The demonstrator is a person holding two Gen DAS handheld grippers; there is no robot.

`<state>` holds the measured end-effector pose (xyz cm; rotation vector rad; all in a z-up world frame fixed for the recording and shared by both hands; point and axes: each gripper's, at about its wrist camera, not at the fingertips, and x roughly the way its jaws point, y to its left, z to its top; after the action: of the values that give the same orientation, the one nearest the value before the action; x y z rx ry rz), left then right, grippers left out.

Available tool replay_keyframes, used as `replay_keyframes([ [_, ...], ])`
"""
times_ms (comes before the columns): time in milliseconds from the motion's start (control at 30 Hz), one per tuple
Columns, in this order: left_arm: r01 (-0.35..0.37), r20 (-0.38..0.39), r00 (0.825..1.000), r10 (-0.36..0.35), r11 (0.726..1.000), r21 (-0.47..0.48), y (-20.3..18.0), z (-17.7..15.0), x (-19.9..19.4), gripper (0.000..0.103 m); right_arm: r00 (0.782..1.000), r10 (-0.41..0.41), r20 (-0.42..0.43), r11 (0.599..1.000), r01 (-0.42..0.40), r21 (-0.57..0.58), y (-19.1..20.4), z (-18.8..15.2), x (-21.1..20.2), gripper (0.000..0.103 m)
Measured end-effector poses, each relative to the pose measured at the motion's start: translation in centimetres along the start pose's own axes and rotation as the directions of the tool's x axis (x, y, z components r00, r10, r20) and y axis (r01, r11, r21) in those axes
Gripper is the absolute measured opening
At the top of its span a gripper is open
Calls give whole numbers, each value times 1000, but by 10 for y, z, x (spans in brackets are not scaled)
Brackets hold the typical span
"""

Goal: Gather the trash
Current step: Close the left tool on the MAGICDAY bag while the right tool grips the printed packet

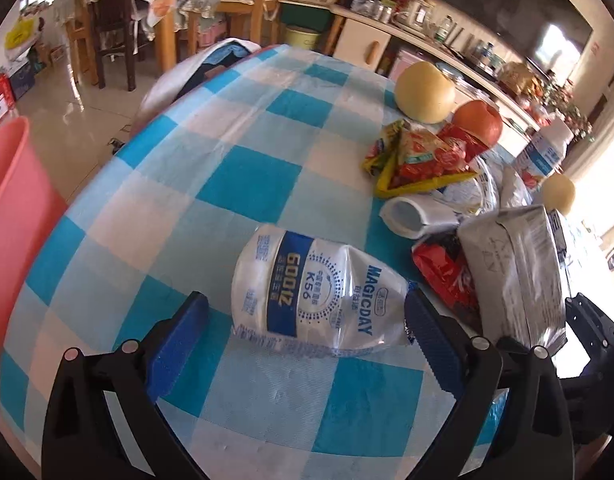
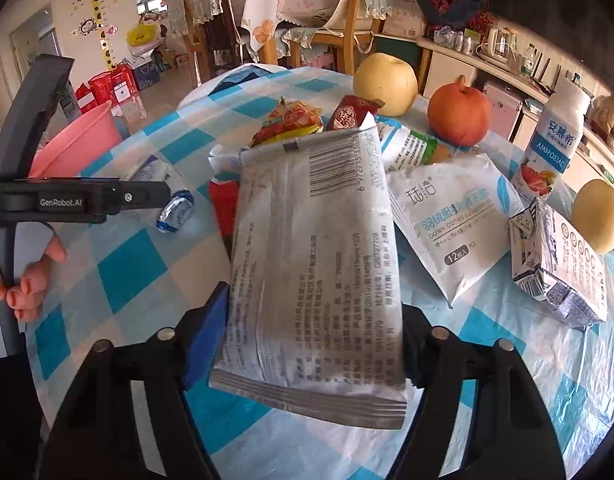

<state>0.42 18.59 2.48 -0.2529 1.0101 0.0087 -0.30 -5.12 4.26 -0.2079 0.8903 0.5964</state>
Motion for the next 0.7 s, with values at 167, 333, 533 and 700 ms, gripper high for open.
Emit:
replay_keyframes([
  [167, 55, -43, 998, -52, 995, 86, -7, -1, 1, 97, 1000, 0, 11, 1000, 0, 11, 0, -3, -5, 67],
  [333, 99, -57, 994, -95, 992, 74, -9, -3, 0, 97, 999, 15, 38, 999, -16, 39, -1, -5, -16, 54],
  [533, 162, -60, 985, -160, 987, 22, -14, -2, 1, 97, 998, 51, 30, 994, -54, 94, -1, -11, -23, 50],
  [700, 142, -48, 989, -142, 990, -8, -25, -2, 4, 97, 998, 67, 19, 990, -69, 125, 4, -13, -22, 51],
])
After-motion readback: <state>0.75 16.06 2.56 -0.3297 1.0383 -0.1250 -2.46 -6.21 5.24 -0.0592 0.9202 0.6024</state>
